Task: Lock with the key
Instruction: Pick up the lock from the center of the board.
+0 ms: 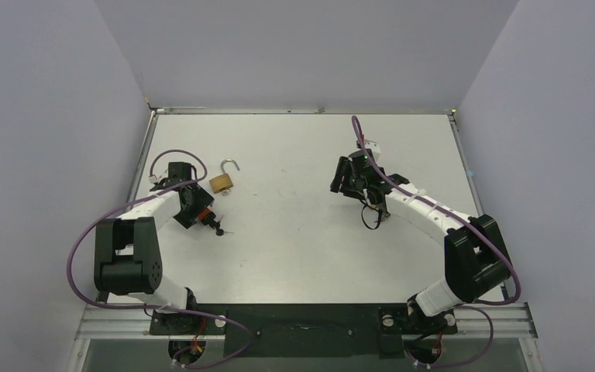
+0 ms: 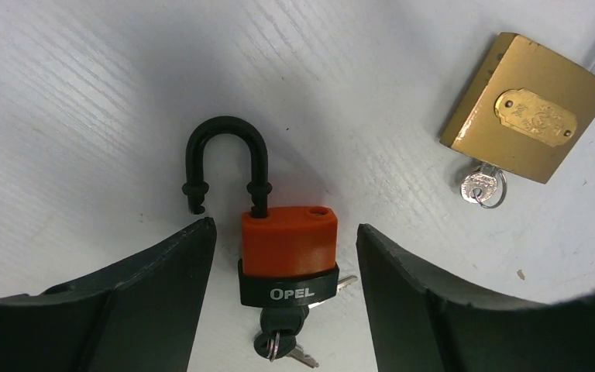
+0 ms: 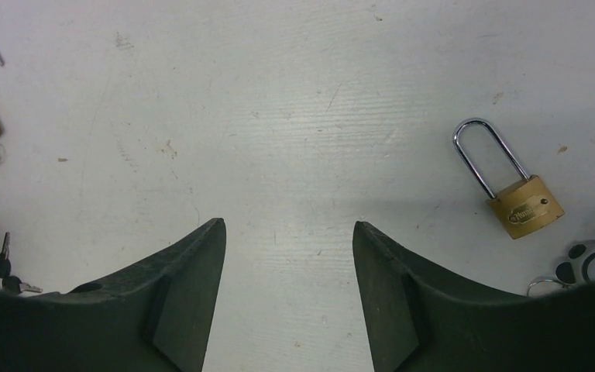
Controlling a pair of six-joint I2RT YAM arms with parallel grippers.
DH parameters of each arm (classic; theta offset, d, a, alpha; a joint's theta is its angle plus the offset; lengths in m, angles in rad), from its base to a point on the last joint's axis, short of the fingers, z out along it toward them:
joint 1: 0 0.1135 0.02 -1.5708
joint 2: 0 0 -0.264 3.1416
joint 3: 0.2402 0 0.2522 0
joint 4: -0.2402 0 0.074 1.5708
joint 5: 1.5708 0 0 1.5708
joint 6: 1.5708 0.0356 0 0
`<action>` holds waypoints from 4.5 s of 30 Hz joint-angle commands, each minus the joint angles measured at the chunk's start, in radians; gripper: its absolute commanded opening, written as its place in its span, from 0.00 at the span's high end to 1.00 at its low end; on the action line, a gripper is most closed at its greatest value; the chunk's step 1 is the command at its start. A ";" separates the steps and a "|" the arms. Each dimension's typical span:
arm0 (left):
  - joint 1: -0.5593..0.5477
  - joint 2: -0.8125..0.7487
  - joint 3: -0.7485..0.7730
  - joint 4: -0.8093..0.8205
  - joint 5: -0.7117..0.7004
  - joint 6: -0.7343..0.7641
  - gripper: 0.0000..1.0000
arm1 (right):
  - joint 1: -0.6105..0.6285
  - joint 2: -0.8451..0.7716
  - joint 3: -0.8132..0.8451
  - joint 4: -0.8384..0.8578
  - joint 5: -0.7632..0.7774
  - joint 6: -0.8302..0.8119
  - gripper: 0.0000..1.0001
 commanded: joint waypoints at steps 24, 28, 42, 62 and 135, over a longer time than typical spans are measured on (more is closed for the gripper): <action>-0.149 0.158 0.096 -0.075 -0.112 -0.052 0.43 | 0.016 -0.009 0.002 0.111 -0.066 0.055 0.43; -0.165 0.174 0.091 -0.081 -0.113 -0.054 0.48 | 0.015 -0.021 -0.012 0.131 -0.088 0.065 0.43; -0.182 0.081 0.035 -0.007 0.075 -0.130 0.94 | 0.077 -0.040 -0.069 0.315 -0.206 0.096 0.42; -0.274 -0.260 0.029 0.085 0.313 -0.405 1.00 | 0.403 0.034 -0.117 0.747 -0.028 0.008 0.45; -0.403 -0.349 0.278 0.169 0.526 -0.265 0.52 | 0.260 -0.297 -0.087 0.529 -0.134 -0.038 1.00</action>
